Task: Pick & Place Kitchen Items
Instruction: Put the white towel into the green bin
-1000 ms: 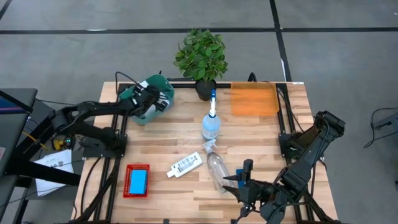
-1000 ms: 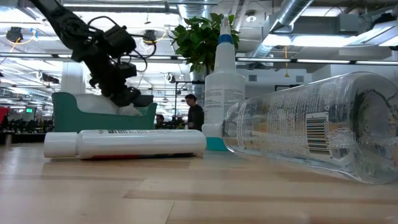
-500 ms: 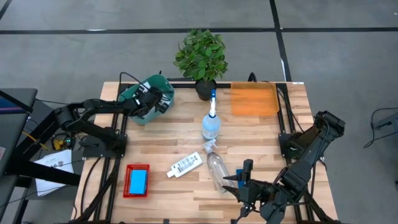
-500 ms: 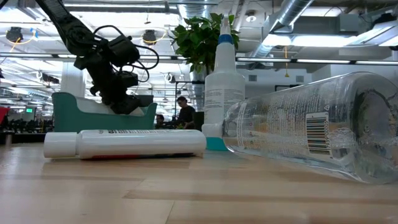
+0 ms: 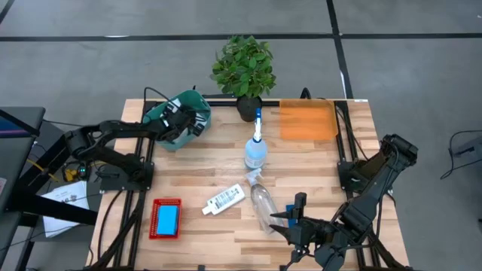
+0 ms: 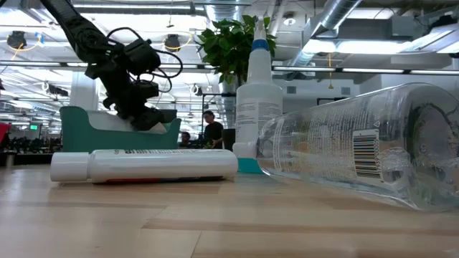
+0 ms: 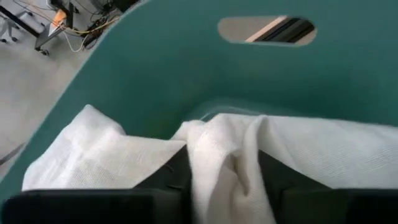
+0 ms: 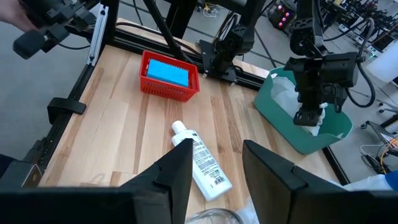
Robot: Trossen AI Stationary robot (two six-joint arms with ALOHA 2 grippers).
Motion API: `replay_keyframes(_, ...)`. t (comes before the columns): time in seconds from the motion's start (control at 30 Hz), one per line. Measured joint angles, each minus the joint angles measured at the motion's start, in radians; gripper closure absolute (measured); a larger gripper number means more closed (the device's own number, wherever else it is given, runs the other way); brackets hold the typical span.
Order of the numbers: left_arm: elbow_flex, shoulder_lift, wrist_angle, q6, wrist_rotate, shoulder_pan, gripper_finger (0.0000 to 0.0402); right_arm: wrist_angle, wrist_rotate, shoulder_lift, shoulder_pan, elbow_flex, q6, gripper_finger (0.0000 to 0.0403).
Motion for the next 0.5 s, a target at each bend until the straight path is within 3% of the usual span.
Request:
replay_keyframes(0.27,0.000,-0.144,-0.001,-0.015,0.092,-0.027,0.0218,0.000,0.000,0.000,0.000,0.000,0.000,0.0269)
replay_keyframes(0.5,0.000,-0.287,-0.014,-0.052,0.181,-0.035,0.0186,0.001,-0.001,0.000,0.000,0.000,0.003,0.0269)
